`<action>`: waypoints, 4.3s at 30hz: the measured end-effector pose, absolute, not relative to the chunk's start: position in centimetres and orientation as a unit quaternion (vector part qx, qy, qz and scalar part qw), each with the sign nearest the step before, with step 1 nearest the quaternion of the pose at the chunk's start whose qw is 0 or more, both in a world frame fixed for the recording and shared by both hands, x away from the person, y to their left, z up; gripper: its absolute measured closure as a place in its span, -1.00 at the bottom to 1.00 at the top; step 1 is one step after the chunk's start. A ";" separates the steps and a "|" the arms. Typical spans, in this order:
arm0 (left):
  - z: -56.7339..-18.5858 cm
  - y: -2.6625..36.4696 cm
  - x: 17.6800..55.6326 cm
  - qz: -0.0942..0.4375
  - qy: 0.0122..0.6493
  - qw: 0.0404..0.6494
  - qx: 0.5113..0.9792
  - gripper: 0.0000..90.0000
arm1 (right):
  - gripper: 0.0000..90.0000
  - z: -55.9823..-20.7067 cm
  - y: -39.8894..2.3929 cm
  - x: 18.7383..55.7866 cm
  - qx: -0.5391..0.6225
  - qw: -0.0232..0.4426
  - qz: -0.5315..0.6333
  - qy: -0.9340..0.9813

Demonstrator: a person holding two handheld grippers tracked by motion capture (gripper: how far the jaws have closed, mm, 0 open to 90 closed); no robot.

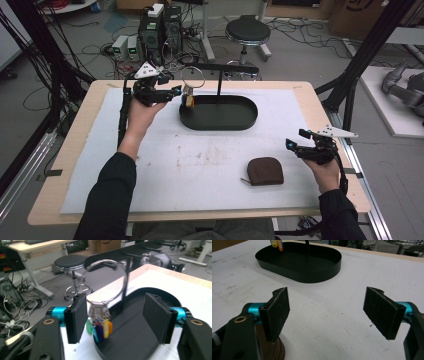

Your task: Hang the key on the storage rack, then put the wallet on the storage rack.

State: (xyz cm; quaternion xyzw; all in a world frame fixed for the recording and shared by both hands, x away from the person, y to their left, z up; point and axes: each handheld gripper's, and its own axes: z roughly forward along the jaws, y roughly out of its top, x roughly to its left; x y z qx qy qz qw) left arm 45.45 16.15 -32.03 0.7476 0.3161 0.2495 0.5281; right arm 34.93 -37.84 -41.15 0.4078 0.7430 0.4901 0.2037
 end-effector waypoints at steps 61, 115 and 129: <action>-40.8 21.6 33.8 0.251 0.322 0.525 0.747 -0.46 | -0.12 -43.4 -35.7 34.0 0.393 0.037 0.430 0.812; -40.2 11.5 34.5 0.135 0.200 0.565 0.789 -0.44 | 0.96 -38.5 -29.4 32.7 0.244 0.141 0.546 0.789; -41.6 8.8 35.6 0.047 0.187 0.589 0.785 -0.44 | 0.96 -37.7 -26.5 32.2 0.202 0.125 0.558 0.795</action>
